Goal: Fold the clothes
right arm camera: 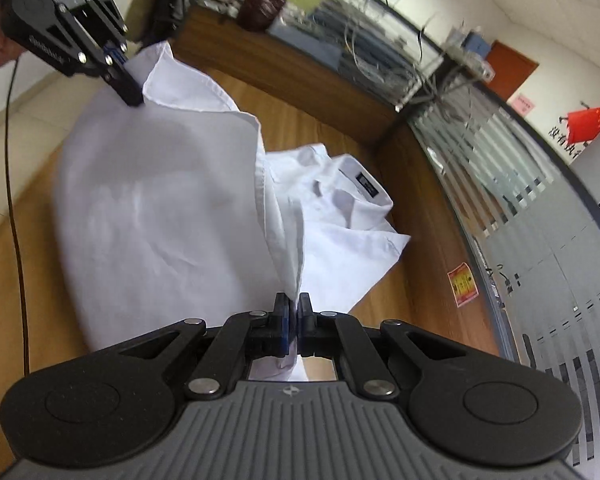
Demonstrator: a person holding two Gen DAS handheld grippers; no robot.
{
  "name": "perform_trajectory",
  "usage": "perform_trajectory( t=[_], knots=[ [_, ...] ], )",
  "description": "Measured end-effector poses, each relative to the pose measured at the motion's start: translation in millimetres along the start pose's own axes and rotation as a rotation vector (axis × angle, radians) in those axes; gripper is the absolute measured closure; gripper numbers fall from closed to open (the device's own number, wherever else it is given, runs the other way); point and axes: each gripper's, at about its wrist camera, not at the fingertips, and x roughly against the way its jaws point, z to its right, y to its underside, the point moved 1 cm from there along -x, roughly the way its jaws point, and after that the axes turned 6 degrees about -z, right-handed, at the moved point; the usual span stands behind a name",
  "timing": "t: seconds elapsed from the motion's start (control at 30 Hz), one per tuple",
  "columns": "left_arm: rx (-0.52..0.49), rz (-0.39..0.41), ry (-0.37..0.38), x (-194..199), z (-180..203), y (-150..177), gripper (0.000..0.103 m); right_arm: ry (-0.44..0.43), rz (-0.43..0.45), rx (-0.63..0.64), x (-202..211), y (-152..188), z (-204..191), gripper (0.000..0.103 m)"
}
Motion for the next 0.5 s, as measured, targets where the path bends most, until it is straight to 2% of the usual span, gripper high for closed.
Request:
perform_trajectory(
  t=[0.07,0.17,0.23,0.3,0.37,0.4,0.5],
  knots=[
    [0.036,-0.016,0.005,-20.3,-23.4,-13.1,0.098,-0.009,-0.026,-0.005,-32.1,-18.2,19.0,0.099],
    [0.112,-0.102,0.037,-56.7,-60.9,-15.8,0.098,-0.096,-0.094,-0.032,-85.1,-38.5,46.1,0.099],
    [0.175,-0.173,0.064,-80.5,-81.8,-13.1,0.098,-0.168,-0.15,-0.021,-121.5,-44.8,55.6,0.099],
    [0.204,-0.203,0.071,-92.0,-88.9,-9.7,0.096,-0.192,-0.186,-0.026,-143.0,-43.6,57.6,0.098],
    [0.23,-0.231,0.076,-102.8,-95.1,-6.2,0.092,-0.214,-0.22,-0.032,-163.8,-42.1,59.1,0.082],
    [0.243,-0.245,0.079,-108.2,-98.2,-4.5,0.089,-0.225,-0.237,-0.035,-174.1,-41.3,59.9,0.079],
    [0.281,-0.257,0.079,-118.2,-105.9,-4.1,0.086,-0.208,-0.262,-0.105,-185.8,-35.3,70.8,0.077]
  ],
)
